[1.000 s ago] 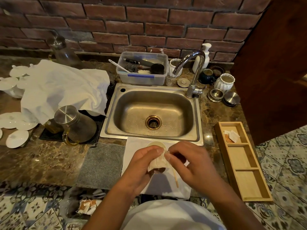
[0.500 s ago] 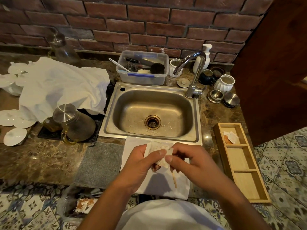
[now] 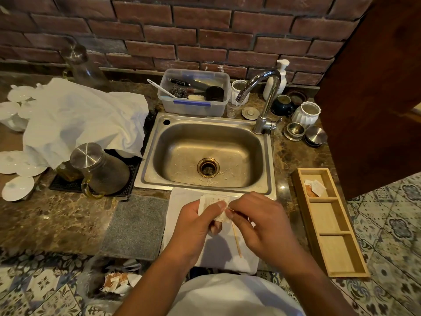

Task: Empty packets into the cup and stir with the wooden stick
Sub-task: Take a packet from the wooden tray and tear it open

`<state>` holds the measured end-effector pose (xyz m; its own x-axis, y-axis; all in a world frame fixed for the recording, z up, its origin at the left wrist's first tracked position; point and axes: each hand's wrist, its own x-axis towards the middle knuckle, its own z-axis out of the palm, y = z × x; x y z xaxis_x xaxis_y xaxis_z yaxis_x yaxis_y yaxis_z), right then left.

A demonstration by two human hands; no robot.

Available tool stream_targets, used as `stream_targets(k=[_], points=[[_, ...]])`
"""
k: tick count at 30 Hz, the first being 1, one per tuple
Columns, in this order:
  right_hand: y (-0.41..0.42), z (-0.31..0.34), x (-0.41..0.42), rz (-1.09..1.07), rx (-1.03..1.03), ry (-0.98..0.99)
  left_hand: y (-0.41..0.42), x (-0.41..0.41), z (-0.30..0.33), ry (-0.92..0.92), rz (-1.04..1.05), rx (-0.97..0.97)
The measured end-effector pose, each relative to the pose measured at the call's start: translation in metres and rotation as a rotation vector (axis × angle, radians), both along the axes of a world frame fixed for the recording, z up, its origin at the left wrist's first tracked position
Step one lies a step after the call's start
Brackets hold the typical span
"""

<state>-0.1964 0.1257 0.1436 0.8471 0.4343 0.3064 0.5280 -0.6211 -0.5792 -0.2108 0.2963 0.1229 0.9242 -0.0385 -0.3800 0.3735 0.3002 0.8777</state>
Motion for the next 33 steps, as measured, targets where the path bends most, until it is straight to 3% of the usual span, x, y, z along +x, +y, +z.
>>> stream_targets(k=[3, 8, 20, 33], points=[[0.002, 0.000, -0.001, -0.017, 0.013, 0.020, 0.001, 0.002, -0.001, -0.015, -0.015, -0.010], [-0.002, 0.007, 0.001, 0.012, 0.153, 0.342, 0.010, 0.002, -0.001, -0.073, -0.076, -0.009], [-0.003, 0.012, -0.002, 0.048, 0.226, 0.528, 0.019, -0.001, 0.005, -0.142, -0.255, 0.014], [-0.002, 0.002, -0.002, 0.089, 0.121, 0.241, 0.011, -0.007, 0.001, -0.108, -0.172, -0.012]])
